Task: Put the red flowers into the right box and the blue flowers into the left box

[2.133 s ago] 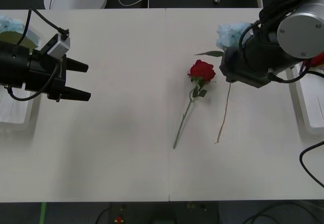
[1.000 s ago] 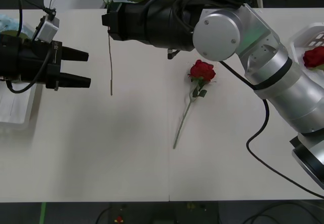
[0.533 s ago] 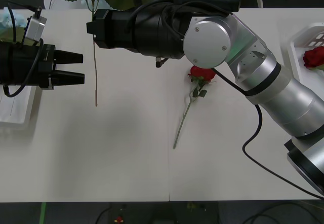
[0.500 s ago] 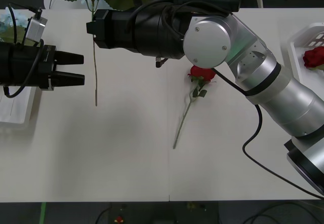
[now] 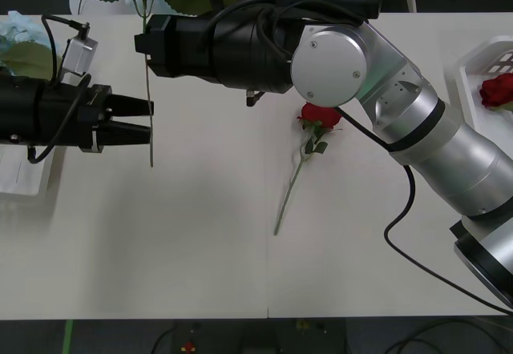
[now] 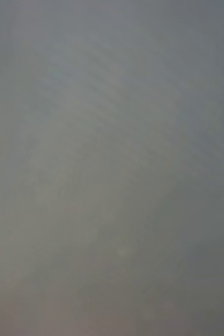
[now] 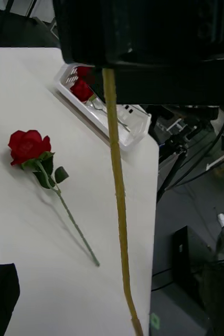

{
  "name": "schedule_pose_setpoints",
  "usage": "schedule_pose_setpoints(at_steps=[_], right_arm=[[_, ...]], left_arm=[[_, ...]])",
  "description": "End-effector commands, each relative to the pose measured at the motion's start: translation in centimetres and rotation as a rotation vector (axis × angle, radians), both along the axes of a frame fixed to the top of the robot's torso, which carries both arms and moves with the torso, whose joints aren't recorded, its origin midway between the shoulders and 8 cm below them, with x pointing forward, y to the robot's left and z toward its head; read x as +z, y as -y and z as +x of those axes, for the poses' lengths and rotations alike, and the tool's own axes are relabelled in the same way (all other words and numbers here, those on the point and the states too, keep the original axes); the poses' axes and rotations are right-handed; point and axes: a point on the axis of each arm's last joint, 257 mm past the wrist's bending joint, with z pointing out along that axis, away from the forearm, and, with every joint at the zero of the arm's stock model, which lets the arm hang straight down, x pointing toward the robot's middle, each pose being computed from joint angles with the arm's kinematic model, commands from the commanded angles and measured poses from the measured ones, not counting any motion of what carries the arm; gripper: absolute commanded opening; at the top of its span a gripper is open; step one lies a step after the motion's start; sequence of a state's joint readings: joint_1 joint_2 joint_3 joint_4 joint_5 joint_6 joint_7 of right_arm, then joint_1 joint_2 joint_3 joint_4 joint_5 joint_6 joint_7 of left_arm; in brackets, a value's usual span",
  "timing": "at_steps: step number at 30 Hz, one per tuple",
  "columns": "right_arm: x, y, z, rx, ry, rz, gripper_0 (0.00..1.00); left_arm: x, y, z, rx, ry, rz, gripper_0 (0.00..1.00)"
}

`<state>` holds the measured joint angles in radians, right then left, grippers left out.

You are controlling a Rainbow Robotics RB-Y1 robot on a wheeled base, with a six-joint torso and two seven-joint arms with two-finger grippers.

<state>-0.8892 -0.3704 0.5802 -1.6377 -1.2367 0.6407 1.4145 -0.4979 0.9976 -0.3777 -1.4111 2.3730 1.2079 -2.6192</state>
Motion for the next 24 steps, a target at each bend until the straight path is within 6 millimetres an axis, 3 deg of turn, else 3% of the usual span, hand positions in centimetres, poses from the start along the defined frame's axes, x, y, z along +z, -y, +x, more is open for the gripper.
schedule_pose_setpoints(at_steps=[1,2,3,24], right_arm=[[3.26,-2.04,-1.72,0.054,0.073,0.028,0.00],[3.27,-2.04,-1.74,0.055,0.072,0.029,0.00],[3.28,-2.05,-1.76,0.055,0.072,0.029,0.00],[3.31,-1.93,-1.87,0.062,0.062,0.034,0.00]], left_arm=[[1.04,1.51,-0.04,0.009,-0.081,-0.090,0.58],[1.06,1.66,0.01,0.010,-0.084,-0.095,0.23],[1.05,1.71,0.14,0.015,-0.087,-0.099,0.00],[1.32,1.87,0.18,0.017,-0.094,-0.111,0.00]])
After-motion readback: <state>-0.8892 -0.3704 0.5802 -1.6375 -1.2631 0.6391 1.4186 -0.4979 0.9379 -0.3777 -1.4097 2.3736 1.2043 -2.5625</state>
